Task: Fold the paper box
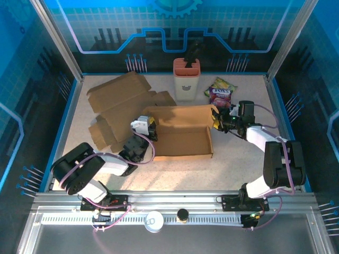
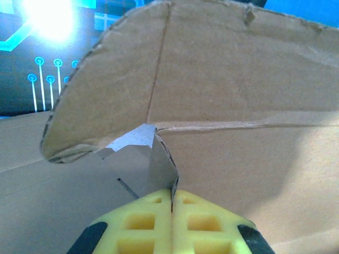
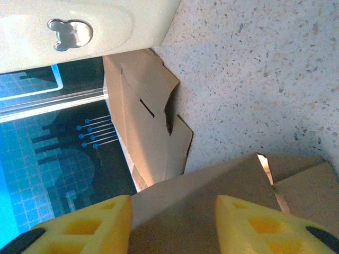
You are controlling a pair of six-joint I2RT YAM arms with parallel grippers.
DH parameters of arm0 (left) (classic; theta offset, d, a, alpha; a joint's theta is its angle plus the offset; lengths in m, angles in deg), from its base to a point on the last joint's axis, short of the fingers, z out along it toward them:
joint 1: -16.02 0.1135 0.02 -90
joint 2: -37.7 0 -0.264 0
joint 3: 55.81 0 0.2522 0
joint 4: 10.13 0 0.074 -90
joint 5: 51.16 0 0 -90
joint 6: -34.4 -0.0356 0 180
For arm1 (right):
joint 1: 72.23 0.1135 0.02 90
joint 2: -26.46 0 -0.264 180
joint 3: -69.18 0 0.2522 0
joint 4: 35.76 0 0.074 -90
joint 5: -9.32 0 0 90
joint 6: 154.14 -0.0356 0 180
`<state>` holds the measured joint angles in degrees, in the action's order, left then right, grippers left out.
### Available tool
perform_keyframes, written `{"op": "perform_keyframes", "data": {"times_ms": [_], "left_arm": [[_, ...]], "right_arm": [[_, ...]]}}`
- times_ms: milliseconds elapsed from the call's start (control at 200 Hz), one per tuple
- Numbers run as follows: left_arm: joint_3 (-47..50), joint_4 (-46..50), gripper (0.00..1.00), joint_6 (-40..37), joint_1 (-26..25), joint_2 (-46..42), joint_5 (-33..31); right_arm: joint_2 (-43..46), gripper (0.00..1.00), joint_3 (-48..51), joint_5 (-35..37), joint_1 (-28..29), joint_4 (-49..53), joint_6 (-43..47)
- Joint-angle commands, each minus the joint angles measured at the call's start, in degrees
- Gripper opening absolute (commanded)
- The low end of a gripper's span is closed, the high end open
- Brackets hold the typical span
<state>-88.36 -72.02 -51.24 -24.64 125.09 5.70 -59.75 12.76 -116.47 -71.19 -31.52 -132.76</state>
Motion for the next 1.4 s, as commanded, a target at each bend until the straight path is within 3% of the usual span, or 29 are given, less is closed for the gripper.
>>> {"op": "perform_keyframes", "data": {"times_ms": [0,210,645,725,845,1015,1241,1396], "left_arm": [[0.7,-4.7,0.00,-1.2,-4.1,-0.3,5.9],[2.7,-4.7,0.00,-2.2,-6.8,0.4,4.5],[4.6,-4.7,0.00,-8.4,-12.1,4.8,-0.9],[4.9,-4.7,0.00,-8.6,-12.9,5.5,-1.6],[4.5,-4.7,0.00,-10.2,-14.4,6.3,-3.5],[4.0,-4.7,0.00,-11.5,-15.1,5.9,-4.8],[3.5,-4.7,0.00,-11.4,-15.1,5.5,-4.8],[3.4,-4.7,0.00,-11.2,-15.1,5.6,-5.1]], "right_arm": [[2.4,0.43,1.3,-4.0,3.1,-1.0,1.3],[3.9,0.39,3.1,-3.9,3.5,-1.4,1.1],[5.3,0.53,5.4,-5.2,0.4,2.2,5.9],[6.2,0.52,5.0,-4.9,-1.1,5.1,8.0],[7.9,0.41,3.4,-4.2,-3.1,10.7,12.1],[10.4,0.40,-1.6,1.0,-4.3,24.1,20.9],[10.4,0.53,-6.2,2.3,-8.1,30.2,25.7],[7.8,0.55,-7.4,-0.5,-9.8,29.7,25.5]]}}
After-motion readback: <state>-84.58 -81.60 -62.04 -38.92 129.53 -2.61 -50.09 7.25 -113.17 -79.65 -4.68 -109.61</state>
